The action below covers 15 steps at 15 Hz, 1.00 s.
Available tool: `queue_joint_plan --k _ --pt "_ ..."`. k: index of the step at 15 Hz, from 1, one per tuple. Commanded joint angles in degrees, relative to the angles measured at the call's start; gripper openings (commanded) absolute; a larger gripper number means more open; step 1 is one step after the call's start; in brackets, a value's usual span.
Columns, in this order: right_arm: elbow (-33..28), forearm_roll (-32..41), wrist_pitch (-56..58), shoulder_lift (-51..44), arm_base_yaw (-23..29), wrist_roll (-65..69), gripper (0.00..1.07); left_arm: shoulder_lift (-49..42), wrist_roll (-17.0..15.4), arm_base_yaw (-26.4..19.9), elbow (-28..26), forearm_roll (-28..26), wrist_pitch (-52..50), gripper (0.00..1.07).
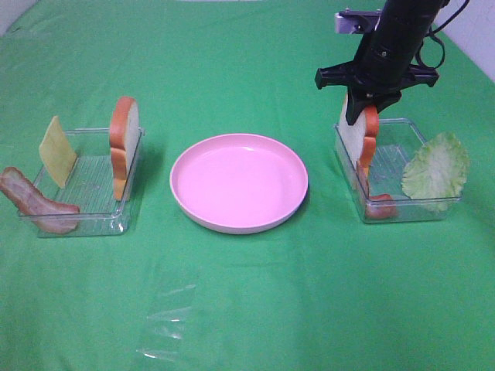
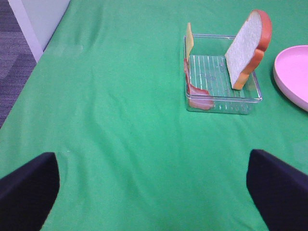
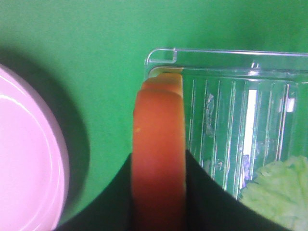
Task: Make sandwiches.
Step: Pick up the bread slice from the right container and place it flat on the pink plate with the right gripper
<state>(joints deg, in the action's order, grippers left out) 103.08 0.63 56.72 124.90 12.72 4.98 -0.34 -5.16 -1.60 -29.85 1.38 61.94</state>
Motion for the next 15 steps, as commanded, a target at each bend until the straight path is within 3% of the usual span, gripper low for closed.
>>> queue_joint_plan --k 1,5,10,13,15 --pt "1.6 -0.6 2.3 -0.8 0.1 -0.7 0.0 -0.2 0.0 0.2 0.1 0.0 -0.1 1.0" --pt "7.0 -1.3 8.1 -1.5 0.1 -2.2 0.0 -0.2 0.0 0.2 0.1 0.0 -0.1 1.0" --pt "17.9 -1.1 19.4 -1.7 0.1 -5.0 0.0 -0.2 0.0 0.2 0.1 0.0 -0.1 1.0" --pt "18.1 3.9 19.4 -4.5 0.9 -5.0 0.0 -0.2 0.0 0.2 0.1 0.0 -0.1 1.0" --pt "18.1 6.0 19.4 -4.6 4.1 -5.6 0.0 -0.2 0.0 0.2 0.1 0.0 -0.1 1.0"
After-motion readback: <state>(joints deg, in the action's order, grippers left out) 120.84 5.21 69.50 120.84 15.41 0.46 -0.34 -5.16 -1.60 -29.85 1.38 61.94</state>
